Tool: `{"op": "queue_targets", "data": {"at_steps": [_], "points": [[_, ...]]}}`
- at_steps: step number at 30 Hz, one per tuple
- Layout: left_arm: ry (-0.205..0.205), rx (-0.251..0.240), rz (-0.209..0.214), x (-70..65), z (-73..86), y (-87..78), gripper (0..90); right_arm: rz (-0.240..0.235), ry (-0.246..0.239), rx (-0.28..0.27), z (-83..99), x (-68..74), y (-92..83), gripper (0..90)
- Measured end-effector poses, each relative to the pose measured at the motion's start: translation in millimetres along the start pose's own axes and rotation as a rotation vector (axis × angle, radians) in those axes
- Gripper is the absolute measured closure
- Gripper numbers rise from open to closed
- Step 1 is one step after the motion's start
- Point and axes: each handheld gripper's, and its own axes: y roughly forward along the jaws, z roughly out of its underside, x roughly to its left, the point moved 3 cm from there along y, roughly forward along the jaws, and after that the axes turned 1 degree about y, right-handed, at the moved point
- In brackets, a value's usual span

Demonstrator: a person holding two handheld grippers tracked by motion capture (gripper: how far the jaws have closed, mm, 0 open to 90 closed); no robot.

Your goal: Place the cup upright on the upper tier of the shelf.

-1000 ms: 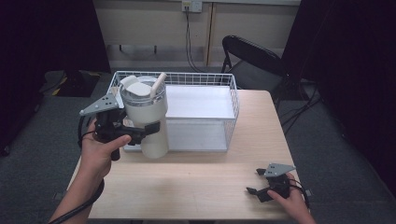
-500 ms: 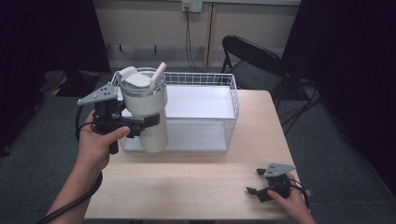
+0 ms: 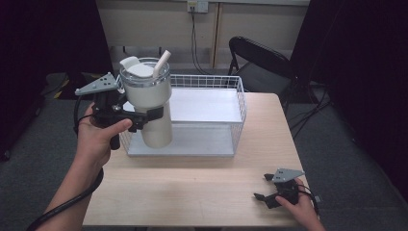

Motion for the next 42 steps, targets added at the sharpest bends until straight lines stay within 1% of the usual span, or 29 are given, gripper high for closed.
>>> {"op": "queue_targets", "data": {"at_steps": [11,14,17,21,24,29,36,38,40,42], "points": [[0.004,-0.008,-0.02,3.9,-13.3,3.8,9.1,0.0,0.0,0.0,0.0,0.0,0.0,12.7],[0.01,-0.005,-0.024,4.9,-14.0,5.4,9.1,0.0,0.001,0.0,0.0,0.1,-0.1,12.8],[0.004,-0.004,-0.025,7.4,-15.0,7.6,9.1,0.0,0.001,0.0,0.0,0.1,0.0,12.7],[0.007,-0.001,-0.04,10.5,-17.7,10.0,9.1,0.0,0.0,0.0,0.0,0.0,0.0,12.7],[-0.001,-0.016,-0.046,13.6,-19.6,11.8,9.1,0.0,0.0,0.0,0.0,0.1,0.0,12.7],[0.0,-0.012,-0.062,17.4,-21.2,16.5,9.1,0.0,0.0,0.0,0.0,0.0,0.0,12.7],[0.003,-0.018,-0.069,21.2,-24.3,22.4,9.1,0.0,0.001,0.0,0.0,0.1,0.0,12.7],[0.0,-0.016,-0.072,22.9,-25.5,24.9,9.1,0.0,0.0,0.0,0.0,0.0,0.0,12.7],[0.009,-0.006,-0.075,24.3,-27.1,27.9,9.1,0.0,0.0,0.0,0.0,0.0,0.0,12.7],[0.009,-0.004,-0.08,24.6,-28.1,30.0,9.1,0.0,0.001,0.0,0.0,0.1,-0.1,12.7]]}}
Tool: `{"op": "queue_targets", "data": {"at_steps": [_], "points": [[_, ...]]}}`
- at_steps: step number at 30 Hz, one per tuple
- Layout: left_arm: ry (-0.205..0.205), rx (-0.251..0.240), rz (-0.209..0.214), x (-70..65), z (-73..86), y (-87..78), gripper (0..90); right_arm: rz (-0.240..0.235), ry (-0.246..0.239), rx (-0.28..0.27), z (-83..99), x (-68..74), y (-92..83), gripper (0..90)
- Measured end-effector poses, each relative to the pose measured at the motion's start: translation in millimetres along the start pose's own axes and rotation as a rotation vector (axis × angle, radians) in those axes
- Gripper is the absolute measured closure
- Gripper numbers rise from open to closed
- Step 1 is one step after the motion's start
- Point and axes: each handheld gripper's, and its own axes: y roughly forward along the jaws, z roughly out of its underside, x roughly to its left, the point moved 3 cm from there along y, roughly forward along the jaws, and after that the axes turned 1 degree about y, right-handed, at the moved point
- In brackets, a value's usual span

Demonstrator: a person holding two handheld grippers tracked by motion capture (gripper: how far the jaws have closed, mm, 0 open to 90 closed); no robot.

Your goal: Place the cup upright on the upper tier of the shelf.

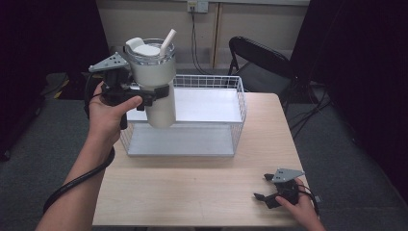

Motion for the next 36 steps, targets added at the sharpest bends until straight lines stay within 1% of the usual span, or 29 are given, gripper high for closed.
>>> {"op": "queue_targets", "data": {"at_steps": [1,6,13,20,22,25,27,30,33,36], "points": [[-0.001,0.003,-0.002,0.7,-0.9,1.7,9.1,0.0,0.0,0.0,0.0,0.0,0.0,12.7],[0.0,-0.01,-0.006,3.0,-5.0,7.5,9.1,0.0,0.0,0.0,0.0,0.0,0.0,12.7],[-0.001,-0.005,-0.018,7.9,-8.0,15.4,9.1,0.0,0.0,0.0,0.0,0.0,0.0,12.7],[-0.003,-0.003,-0.038,13.0,-9.7,20.9,9.1,0.0,0.0,0.0,0.0,0.0,0.0,12.7],[0.004,-0.004,-0.046,13.9,-10.2,22.3,9.1,0.0,0.0,0.0,0.0,0.0,0.0,12.7],[-0.004,-0.009,-0.049,15.8,-10.4,24.6,9.1,0.0,0.0,0.0,0.0,0.0,0.0,12.7],[0.0,-0.009,-0.052,16.4,-10.7,25.8,9.1,0.0,0.0,0.0,0.0,0.0,0.0,12.7],[-0.005,-0.01,-0.054,17.8,-10.7,28.2,9.1,0.0,0.0,0.0,0.0,0.0,0.0,12.7],[0.005,-0.004,-0.064,19.0,-11.4,31.2,9.1,0.0,0.0,0.0,0.0,0.0,0.0,12.7],[0.0,-0.011,-0.065,20.5,-12.3,33.0,9.1,0.0,0.0,0.0,0.0,0.0,0.0,12.7]]}}
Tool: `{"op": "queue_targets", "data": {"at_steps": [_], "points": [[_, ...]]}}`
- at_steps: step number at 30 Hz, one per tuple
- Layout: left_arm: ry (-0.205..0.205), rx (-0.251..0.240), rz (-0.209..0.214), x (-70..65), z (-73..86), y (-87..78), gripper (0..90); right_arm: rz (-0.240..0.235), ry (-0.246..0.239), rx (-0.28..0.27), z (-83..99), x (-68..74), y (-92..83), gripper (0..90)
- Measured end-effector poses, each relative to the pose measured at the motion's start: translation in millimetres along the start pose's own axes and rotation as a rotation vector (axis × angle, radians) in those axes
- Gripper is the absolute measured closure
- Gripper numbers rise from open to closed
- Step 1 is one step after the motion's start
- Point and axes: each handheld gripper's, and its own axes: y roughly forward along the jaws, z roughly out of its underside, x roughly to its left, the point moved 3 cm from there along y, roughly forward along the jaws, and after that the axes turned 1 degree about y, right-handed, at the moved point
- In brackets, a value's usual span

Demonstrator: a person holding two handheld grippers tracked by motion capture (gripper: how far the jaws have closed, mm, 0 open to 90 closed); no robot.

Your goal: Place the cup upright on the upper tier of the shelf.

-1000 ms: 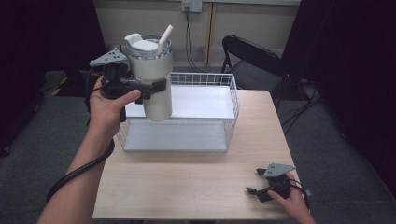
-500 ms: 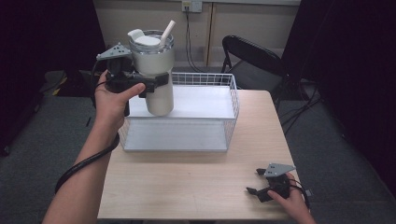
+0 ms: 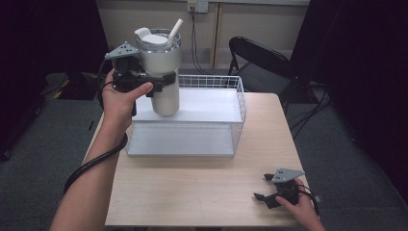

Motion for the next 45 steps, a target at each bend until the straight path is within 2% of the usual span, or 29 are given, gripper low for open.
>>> {"op": "queue_targets", "data": {"at_steps": [20,31,45], "points": [[0.005,0.004,-0.039,10.0,0.3,14.1,9.1,0.0,0.0,0.0,0.0,0.0,0.0,12.7],[-0.008,-0.005,-0.069,19.4,3.1,18.8,9.1,0.0,0.0,0.0,0.0,0.0,0.0,12.7],[0.013,0.005,-0.107,26.7,10.9,27.7,9.0,0.0,0.0,0.0,0.0,-0.1,0.0,12.7]]}}
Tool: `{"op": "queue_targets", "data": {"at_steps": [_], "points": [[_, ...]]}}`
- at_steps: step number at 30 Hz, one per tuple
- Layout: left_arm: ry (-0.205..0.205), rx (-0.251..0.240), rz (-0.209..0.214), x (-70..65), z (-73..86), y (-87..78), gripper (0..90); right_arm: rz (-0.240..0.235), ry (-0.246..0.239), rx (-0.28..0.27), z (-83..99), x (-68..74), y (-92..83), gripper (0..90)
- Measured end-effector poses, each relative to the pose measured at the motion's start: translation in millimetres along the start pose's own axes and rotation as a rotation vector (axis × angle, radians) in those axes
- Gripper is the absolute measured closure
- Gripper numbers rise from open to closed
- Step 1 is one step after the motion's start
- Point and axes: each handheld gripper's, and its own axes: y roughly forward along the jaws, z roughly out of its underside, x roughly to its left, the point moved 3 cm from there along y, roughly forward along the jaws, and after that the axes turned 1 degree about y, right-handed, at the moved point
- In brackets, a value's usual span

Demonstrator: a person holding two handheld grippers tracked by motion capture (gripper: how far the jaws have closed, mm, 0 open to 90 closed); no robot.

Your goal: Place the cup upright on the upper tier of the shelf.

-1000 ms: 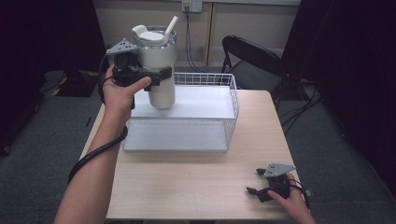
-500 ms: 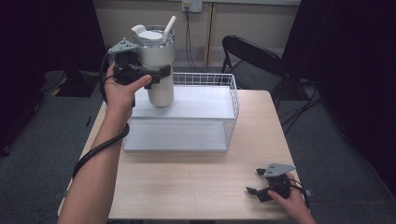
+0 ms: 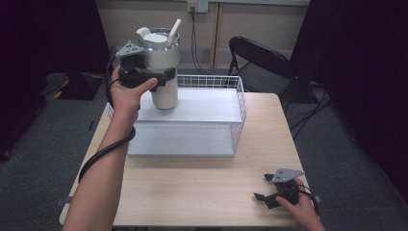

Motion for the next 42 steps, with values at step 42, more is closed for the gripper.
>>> {"op": "queue_targets", "data": {"at_steps": [42], "points": [[0.006,-0.031,-0.034,6.0,16.9,5.8,8.9,0.0,0.0,0.0,0.0,0.0,0.0,12.7]]}}
